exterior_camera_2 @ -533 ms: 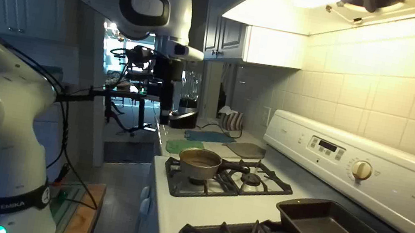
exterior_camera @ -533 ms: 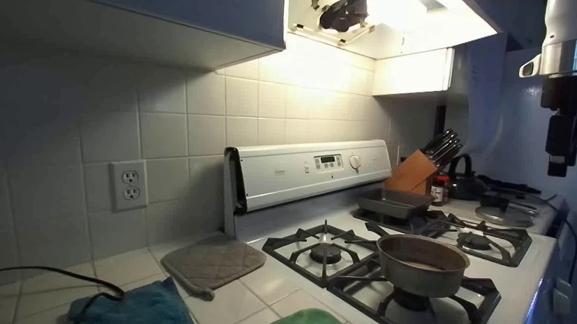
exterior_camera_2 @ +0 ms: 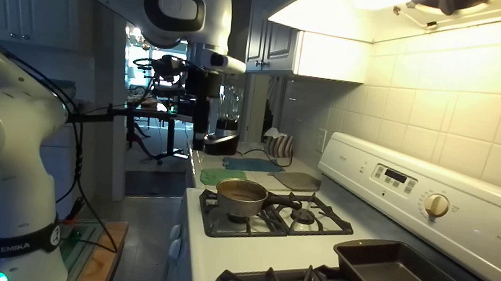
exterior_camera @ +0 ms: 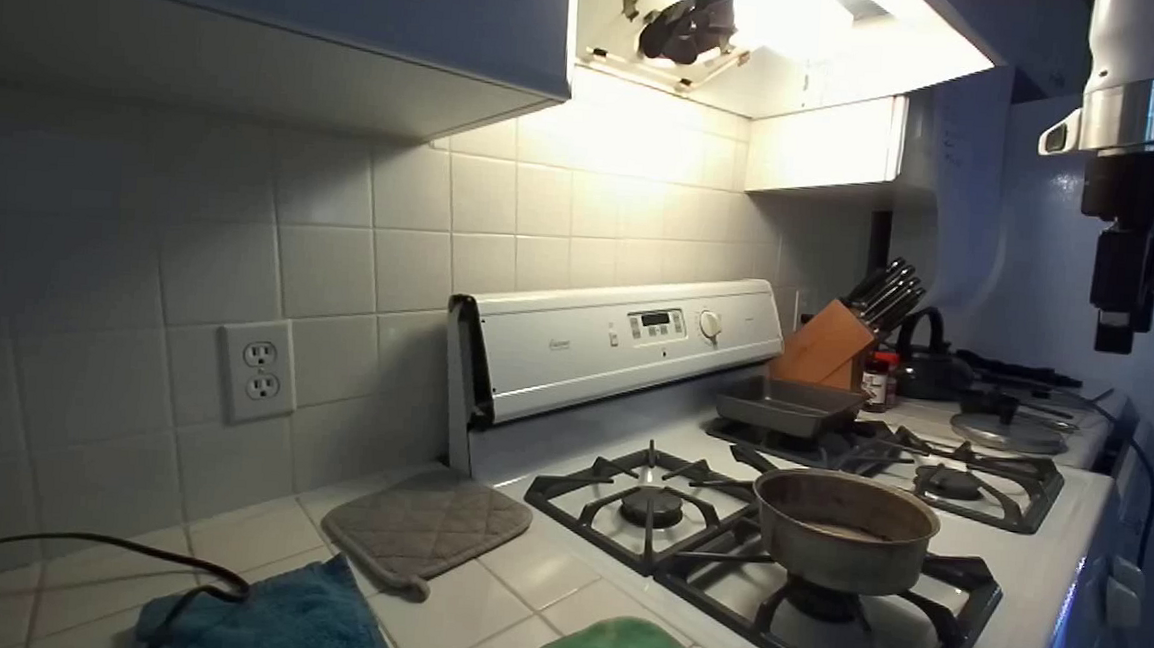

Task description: Cover the pot

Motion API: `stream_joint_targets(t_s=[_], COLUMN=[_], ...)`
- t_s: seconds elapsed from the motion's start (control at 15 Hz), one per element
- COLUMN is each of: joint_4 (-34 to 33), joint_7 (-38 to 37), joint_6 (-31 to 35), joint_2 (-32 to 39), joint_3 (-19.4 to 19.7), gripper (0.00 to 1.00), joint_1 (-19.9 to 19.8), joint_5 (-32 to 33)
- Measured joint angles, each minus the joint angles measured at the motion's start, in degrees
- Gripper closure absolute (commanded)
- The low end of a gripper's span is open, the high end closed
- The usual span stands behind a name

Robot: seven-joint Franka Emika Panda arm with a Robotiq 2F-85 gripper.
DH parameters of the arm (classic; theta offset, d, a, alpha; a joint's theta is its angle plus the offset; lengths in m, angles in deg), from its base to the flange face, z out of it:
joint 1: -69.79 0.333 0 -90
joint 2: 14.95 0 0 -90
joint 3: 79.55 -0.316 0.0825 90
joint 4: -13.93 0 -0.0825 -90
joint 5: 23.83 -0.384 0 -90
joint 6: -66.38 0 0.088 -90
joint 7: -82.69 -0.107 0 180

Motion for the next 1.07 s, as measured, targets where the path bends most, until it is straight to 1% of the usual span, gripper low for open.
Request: stream_joint_targets(t_s=[0.2,0.4,0.73,0.93,1.07], joint_4=[0.0,0.4,3.5,5.2,5.7], joint_7=[-2.8,-4.1,-3.7,-2.8,-2.2], joint_6=[1.4,4.8,15.2,20.8,23.1], joint_2=[0.0,0.0,0.1,0.4,1.0], joint_3=[1.2,4.4,10.3,12.9,14.1], gripper=[0.00,0.00,0.00,0.00,0.00], joint_1=[-2.3,-6.4,-11.7,-14.6,-17.0], joint_5=[1.2,2.1,3.2,4.1,5.7])
